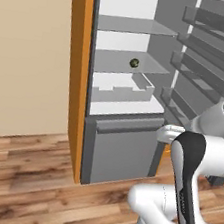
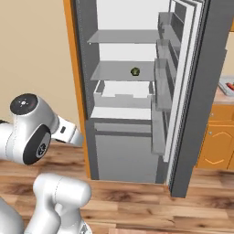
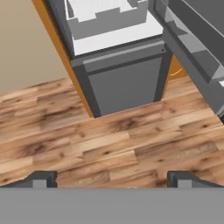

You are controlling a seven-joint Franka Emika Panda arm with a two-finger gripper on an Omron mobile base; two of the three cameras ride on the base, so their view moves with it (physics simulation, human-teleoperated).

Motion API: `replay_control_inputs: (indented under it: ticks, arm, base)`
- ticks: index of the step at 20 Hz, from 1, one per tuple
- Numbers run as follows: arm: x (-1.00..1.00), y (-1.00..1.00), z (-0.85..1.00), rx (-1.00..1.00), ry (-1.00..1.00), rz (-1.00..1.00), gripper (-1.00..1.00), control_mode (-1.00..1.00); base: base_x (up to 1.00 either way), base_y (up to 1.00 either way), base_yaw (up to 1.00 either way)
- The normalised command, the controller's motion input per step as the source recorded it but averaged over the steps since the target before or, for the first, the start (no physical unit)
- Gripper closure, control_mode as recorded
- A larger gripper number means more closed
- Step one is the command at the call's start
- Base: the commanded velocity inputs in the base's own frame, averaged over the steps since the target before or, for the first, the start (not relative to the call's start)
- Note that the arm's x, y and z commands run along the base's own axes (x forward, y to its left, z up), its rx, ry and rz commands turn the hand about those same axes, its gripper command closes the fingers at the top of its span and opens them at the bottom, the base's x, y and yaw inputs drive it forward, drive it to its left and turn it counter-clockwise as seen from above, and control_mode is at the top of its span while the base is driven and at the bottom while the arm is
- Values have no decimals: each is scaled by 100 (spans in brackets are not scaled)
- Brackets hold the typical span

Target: Place one broccoli and one fish in each tupperware on the nearby counter, to pack two identical lunches.

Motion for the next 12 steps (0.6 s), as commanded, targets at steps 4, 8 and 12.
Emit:
replay_control_inputs:
  ticks: [4,8,12]
  arm:
    - [0,0,0,0,0,0,-100,100]
    - [0,0,0,0,0,0,-100,100]
    - [0,0,0,0,0,0,-100,100]
  base:
    - [100,-44,0]
    - [100,-36,0]
    - [100,-7,-1]
